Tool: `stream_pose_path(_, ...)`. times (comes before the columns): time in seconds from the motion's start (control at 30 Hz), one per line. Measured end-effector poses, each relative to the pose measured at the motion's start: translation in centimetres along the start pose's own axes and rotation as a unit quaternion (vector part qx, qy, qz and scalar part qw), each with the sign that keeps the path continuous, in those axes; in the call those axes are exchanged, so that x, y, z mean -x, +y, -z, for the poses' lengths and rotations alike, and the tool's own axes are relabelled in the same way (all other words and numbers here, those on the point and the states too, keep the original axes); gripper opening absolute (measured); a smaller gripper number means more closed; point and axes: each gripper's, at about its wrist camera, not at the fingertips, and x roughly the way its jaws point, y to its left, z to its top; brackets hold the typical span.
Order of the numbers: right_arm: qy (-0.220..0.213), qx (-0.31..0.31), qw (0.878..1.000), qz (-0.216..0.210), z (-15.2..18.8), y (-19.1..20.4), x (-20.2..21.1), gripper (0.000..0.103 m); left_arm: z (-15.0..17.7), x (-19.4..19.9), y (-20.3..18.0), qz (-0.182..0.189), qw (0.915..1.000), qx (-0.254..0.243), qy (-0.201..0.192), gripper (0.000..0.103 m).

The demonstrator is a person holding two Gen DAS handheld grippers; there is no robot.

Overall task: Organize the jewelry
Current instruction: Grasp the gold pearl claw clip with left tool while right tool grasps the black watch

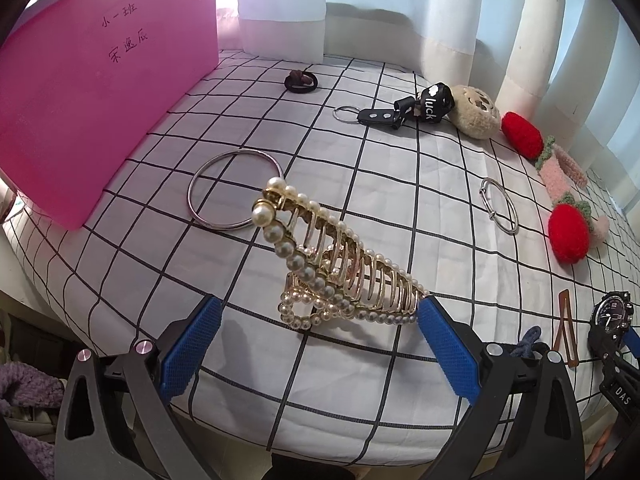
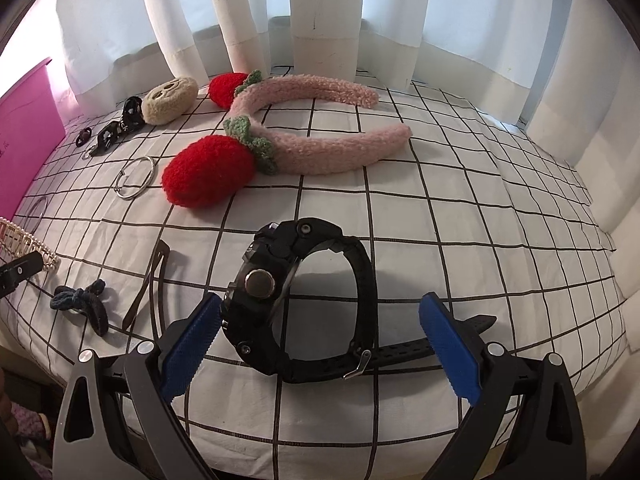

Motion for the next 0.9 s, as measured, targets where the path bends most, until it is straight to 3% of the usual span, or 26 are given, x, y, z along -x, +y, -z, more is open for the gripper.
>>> stream_pose_path(0.43, -0.016, -0.002, 1.000, 0.001, 0.2, 0.3, -0.8, 0.094, -1.3, -1.7, -0.6, 0.017, 0.9995, 0.020, -0.019, 0.098)
stream_pose_path(0.6, -0.025, -0.003, 1.000, -0.002, 0.3, 0.3, -0.8, 0.094, -1.1, -2.0, -1.7, 0.009, 0.9987, -0.005, -0.050, 0.098)
stream_pose_path(0.7, -0.025, -0.002, 1.000, -0.006, 0.3, 0.3, -0.8, 0.094, -1.0, -2.1, -2.4, 0.000, 0.9986, -0.024, -0.048, 0.098)
stream_pose_path(0.8, -0.024, -0.002, 1.000, -0.010, 0.3, 0.3, -0.7, 0.093, -0.8, -1.9, -2.4, 0.002, 0.9986, -0.028, -0.046, 0.095)
stream_pose_path(0.9, -0.026, -0.001, 0.999, -0.019, 0.4, 0.4, -0.5, 0.087, -0.4, -1.4, -2.4, 0.006, 0.9983, -0.033, -0.048, 0.082)
